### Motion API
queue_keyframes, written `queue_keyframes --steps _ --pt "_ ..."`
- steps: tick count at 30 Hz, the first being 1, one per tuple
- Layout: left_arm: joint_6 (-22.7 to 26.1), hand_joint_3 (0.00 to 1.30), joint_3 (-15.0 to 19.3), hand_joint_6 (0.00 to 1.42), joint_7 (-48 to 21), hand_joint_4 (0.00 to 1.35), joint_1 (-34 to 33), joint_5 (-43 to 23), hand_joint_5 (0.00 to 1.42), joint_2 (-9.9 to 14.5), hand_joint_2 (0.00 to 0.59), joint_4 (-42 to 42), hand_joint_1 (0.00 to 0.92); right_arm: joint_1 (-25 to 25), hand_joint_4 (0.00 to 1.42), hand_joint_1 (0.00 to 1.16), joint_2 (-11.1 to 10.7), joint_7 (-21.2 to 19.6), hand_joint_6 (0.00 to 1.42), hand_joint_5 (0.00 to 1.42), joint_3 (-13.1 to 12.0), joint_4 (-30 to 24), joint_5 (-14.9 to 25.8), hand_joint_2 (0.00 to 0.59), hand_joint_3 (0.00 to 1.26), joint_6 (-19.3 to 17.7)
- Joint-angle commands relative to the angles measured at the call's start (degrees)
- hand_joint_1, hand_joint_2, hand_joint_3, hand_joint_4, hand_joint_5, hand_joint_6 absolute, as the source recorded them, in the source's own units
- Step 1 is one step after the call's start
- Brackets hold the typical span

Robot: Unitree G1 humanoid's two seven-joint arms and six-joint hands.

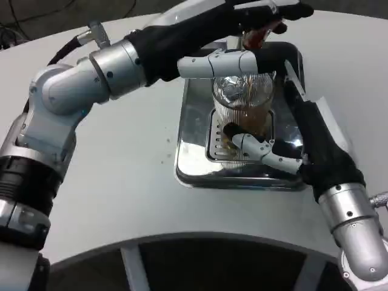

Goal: Grasp the cup under the faucet to collect the drink, then remove the cup.

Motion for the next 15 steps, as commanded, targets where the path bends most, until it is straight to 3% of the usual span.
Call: queue_keyframes --steps 1,15 --pt "1.56 0.15 -1.39 0.06 -2.27 0.07 2.61 2.64 0.14 1.37 0.063 1.35 0.000 -1.38 0.00 0.74 0.94 -1.74 0.00 0.00 0.39 1.70 -0.39 0.216 0.00 -1.31" --pt "1.70 0.15 -1.47 0.06 -2.40 0.06 2.40 2.81 0.14 1.72 0.062 1.14 0.000 -4.98 0.00 0.73 1.67 -2.91 0.00 0.00 0.20 7.59 0.05 0.221 0.00 -1.81"
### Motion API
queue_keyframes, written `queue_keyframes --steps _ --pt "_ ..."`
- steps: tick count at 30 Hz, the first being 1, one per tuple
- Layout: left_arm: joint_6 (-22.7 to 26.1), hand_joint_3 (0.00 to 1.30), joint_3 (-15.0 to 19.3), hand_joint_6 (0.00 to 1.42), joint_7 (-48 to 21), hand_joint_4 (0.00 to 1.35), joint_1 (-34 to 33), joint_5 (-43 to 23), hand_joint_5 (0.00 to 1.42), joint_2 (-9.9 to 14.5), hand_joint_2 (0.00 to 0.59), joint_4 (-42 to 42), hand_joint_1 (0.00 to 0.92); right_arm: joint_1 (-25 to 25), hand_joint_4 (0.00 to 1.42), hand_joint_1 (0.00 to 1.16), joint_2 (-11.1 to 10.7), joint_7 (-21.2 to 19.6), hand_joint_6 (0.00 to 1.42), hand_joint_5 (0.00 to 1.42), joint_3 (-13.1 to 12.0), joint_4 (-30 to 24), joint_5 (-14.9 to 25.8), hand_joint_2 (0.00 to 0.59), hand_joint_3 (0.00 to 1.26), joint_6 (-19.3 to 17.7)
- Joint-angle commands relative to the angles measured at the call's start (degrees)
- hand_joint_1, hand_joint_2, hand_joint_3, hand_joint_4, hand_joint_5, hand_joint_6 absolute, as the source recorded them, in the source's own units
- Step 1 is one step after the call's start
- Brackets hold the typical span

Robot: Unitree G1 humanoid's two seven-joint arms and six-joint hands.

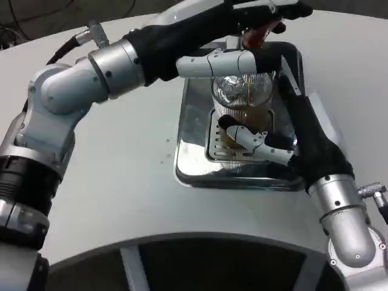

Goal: Grasp the cup under the faucet to collect the drink, then remove the cup.

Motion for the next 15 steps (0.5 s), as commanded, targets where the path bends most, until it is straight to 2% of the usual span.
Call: queue_keyframes --steps 1,15 --pt "1.61 0.15 -1.51 0.06 -2.40 0.06 2.39 2.81 0.14 1.48 0.062 1.19 0.000 -0.96 0.00 0.73 0.77 -1.19 0.00 0.00 0.07 1.74 0.32 0.221 0.00 -1.23" --pt "1.82 0.15 -1.55 0.06 -2.62 0.07 2.24 2.75 0.14 1.50 0.062 0.71 0.000 -2.53 0.00 0.74 1.05 -3.94 0.00 0.00 -0.37 6.22 0.59 0.218 0.00 -2.64"
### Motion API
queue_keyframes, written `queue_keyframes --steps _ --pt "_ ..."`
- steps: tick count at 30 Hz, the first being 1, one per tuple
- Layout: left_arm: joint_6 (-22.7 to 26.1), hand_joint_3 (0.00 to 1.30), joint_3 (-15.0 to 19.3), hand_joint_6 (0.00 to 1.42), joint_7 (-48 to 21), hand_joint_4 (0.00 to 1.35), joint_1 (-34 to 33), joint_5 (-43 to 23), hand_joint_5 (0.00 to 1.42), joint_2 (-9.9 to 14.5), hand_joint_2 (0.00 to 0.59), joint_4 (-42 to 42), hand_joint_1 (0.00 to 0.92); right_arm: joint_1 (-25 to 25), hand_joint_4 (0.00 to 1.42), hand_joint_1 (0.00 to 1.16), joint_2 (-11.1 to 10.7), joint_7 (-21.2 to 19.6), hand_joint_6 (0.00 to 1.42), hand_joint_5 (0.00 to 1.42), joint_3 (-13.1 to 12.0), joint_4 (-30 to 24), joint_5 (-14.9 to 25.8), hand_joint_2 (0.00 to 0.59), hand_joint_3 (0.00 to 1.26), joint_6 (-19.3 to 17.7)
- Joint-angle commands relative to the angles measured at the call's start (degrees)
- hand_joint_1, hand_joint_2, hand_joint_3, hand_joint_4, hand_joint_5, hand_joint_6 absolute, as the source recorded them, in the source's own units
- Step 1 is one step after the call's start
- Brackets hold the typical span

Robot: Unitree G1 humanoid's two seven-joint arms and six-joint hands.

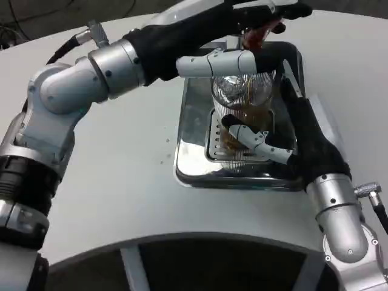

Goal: Grasp the cup under the faucet to collect the drink, then remove the cup.

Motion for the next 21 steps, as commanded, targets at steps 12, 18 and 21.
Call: queue_keyframes --steps 12,18,21 --pt "1.55 0.15 -1.52 0.06 -2.88 0.07 2.12 2.77 0.14 1.84 0.065 1.14 0.000 -2.33 0.00 0.73 0.95 -2.01 0.00 0.00 -0.14 4.77 1.44 0.214 0.00 -2.34" --pt "1.57 0.15 -1.53 0.06 -3.13 0.07 2.32 2.68 0.14 2.14 0.065 0.87 0.000 -3.35 0.00 0.73 1.48 -2.06 0.00 0.00 0.09 6.13 2.09 0.217 0.00 -2.59" --pt "1.58 0.15 -1.51 0.06 -3.22 0.07 2.43 2.64 0.14 2.35 0.065 0.72 0.000 -3.81 0.00 0.73 1.64 -2.03 0.00 0.00 0.17 6.77 2.36 0.219 0.00 -2.84"
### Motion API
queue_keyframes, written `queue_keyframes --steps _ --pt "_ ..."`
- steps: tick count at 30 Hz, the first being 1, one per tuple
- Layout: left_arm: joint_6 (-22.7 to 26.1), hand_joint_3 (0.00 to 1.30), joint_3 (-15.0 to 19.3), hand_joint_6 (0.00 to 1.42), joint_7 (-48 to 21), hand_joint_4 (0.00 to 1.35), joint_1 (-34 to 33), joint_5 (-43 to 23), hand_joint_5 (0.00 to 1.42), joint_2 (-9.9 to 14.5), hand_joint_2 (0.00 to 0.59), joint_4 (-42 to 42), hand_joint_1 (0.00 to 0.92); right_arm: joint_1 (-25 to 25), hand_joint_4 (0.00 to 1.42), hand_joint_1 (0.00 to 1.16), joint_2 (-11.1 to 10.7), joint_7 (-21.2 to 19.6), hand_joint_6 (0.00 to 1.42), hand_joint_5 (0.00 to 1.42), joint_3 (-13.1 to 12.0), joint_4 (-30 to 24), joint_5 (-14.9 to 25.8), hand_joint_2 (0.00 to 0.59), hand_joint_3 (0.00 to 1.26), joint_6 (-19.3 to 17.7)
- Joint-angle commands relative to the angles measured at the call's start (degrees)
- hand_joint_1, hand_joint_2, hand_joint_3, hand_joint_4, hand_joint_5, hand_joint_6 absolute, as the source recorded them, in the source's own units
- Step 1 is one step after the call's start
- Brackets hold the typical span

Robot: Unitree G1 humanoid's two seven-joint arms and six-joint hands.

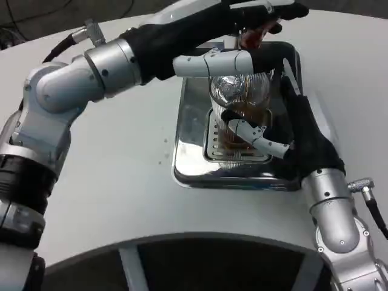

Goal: Grasp the cup under the faucet to collect the drink, then remove the cup.

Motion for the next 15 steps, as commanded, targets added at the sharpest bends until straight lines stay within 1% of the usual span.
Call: queue_keyframes --steps 1,7,15 --pt "1.42 0.15 -1.51 0.06 -2.72 0.07 2.47 2.64 0.14 1.57 0.065 0.93 0.000 -0.60 0.00 0.73 0.94 -0.24 0.00 0.00 0.52 0.99 0.53 0.219 0.00 -1.70" --pt "1.53 0.15 -1.45 0.06 -2.86 0.07 2.54 2.59 0.14 2.00 0.065 0.71 0.000 -1.46 0.00 0.72 1.71 0.22 0.00 0.00 0.50 2.25 1.58 0.221 0.00 -2.16" --pt "1.71 0.15 -1.42 0.06 -3.10 0.07 2.64 2.61 0.14 2.31 0.065 0.34 0.000 -2.27 0.00 0.72 2.02 0.37 0.00 0.00 0.68 3.78 2.56 0.221 0.00 -3.13"
